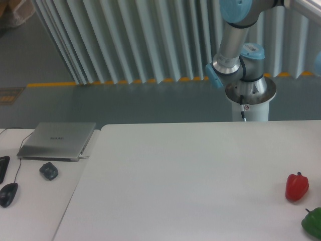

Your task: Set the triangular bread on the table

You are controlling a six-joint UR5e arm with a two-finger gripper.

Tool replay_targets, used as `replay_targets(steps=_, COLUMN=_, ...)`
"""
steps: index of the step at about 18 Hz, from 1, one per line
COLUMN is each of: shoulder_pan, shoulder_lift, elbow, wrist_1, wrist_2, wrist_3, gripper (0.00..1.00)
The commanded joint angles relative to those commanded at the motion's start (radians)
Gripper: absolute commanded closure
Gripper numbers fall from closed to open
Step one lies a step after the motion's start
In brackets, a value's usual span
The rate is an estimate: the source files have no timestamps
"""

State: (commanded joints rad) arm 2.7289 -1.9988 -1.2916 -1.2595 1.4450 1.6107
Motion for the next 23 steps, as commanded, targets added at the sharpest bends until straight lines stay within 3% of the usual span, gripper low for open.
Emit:
replay_targets(steps=4, shoulder_pan=0.057, shoulder_lift=-0.015, elbow=0.003, wrist_1=0.035, wrist_2=0.015, wrist_3=-0.060, gripper=0.00)
replay_targets(steps=8, shoulder_pan=0.133, shoulder_lift=-0.090, elbow=0.043, wrist_1=0.038, wrist_2=0.115, wrist_3=-0.003, gripper=0.00)
replay_targets(steps=11, shoulder_pan=0.126, shoulder_lift=-0.113, elbow=0.057, wrist_1=0.035, wrist_2=0.184, wrist_3=0.028, gripper=0.00)
replay_targets(steps=23, shoulder_pan=0.101, shoulder_lift=-0.126, elbow=0.081, wrist_1=0.040, wrist_2=0.183, wrist_3=0.034, gripper=0.00)
